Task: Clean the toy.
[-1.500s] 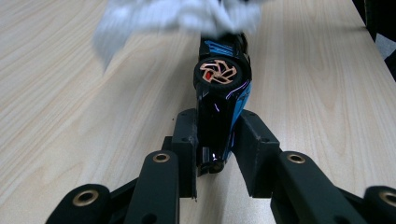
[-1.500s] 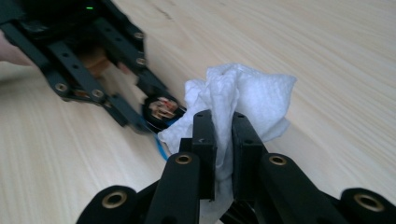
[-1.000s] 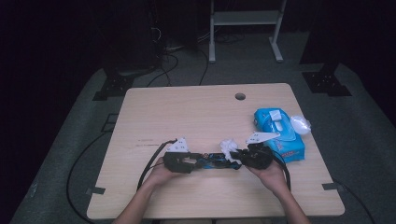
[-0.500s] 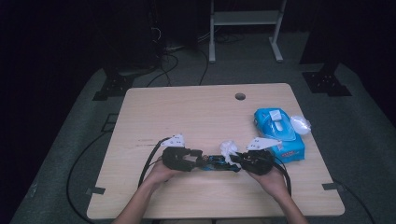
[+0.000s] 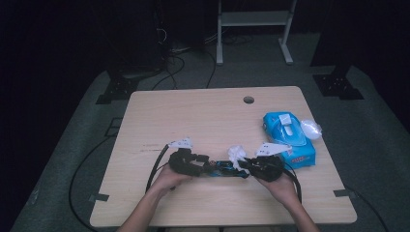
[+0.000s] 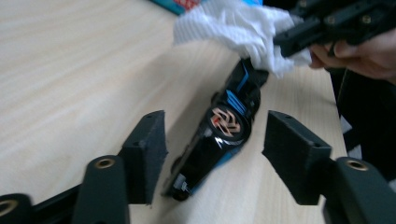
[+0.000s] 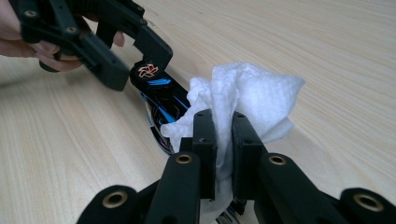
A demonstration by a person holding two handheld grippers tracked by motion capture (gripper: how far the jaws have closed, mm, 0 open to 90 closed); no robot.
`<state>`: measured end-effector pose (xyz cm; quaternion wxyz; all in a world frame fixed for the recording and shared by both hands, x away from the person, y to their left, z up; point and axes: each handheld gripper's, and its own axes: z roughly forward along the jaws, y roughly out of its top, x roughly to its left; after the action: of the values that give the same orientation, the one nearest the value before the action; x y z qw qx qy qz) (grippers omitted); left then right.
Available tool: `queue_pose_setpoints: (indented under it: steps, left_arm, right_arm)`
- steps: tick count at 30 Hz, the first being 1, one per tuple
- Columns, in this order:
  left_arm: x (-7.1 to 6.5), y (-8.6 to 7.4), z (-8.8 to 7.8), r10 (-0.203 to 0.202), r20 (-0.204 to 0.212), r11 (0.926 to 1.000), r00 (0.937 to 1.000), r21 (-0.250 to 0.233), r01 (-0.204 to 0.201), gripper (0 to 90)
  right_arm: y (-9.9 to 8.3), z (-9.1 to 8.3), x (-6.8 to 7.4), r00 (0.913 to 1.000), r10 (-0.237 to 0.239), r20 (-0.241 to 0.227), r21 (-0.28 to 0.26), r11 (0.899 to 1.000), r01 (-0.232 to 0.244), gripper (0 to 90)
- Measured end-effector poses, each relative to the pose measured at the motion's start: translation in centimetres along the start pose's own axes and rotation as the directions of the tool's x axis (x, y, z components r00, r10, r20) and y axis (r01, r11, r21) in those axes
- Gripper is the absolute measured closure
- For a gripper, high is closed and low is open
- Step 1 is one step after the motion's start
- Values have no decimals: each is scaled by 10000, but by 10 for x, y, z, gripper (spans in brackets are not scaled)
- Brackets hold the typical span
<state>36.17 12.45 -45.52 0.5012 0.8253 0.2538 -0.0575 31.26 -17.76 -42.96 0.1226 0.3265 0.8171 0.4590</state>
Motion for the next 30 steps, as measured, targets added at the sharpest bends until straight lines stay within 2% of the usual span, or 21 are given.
queue_pose_setpoints:
  steps: [3,4,7,9,11,15,16,20,24,27,30]
  left_arm:
    - [-1,-1,2,183,-293,9992,9994,347,-173,358]
    - [-1,-2,3,419,-431,9979,9982,503,-397,377]
    - [-7,-3,8,1268,-846,9901,9883,720,-1209,464]
    - [-8,-3,9,1821,-954,9815,9786,775,-1751,539]
    - [-8,-2,10,2079,-1017,9768,9729,740,-2010,561]
    - [-4,-2,10,2263,-931,9732,9696,643,-2209,568]
    - [-2,0,10,2428,-911,9689,9658,727,-2367,571]
    - [5,9,10,2591,-860,9646,9620,746,-2531,572]
    - [8,11,11,2551,-806,9652,9636,805,-2488,564]
    - [7,5,11,2507,-832,9664,9645,793,-2443,560]
    - [3,2,9,2413,-889,9691,9664,742,-2351,561]
  right_arm:
    - [0,0,0,10000,5,3,-25,10000,-5,821]
    - [0,0,0,10000,-13,7,-29,10000,13,821]
    - [0,0,0,10000,-16,15,-24,10000,16,821]
    - [0,0,0,10000,30,-1,2,10000,-30,821]
    - [1,0,-1,10000,63,65,20,10000,-63,821]
    - [2,1,-2,10000,94,6,69,9999,-94,820]
    - [3,2,-3,9999,104,78,125,9999,-105,820]
    - [6,4,-5,9995,228,204,184,9996,-232,820]
    - [7,5,-10,9986,521,63,115,9986,-522,821]
    - [5,5,-8,9988,494,-46,79,9988,-493,822]
    - [3,5,-4,9994,348,62,-15,9994,-348,822]
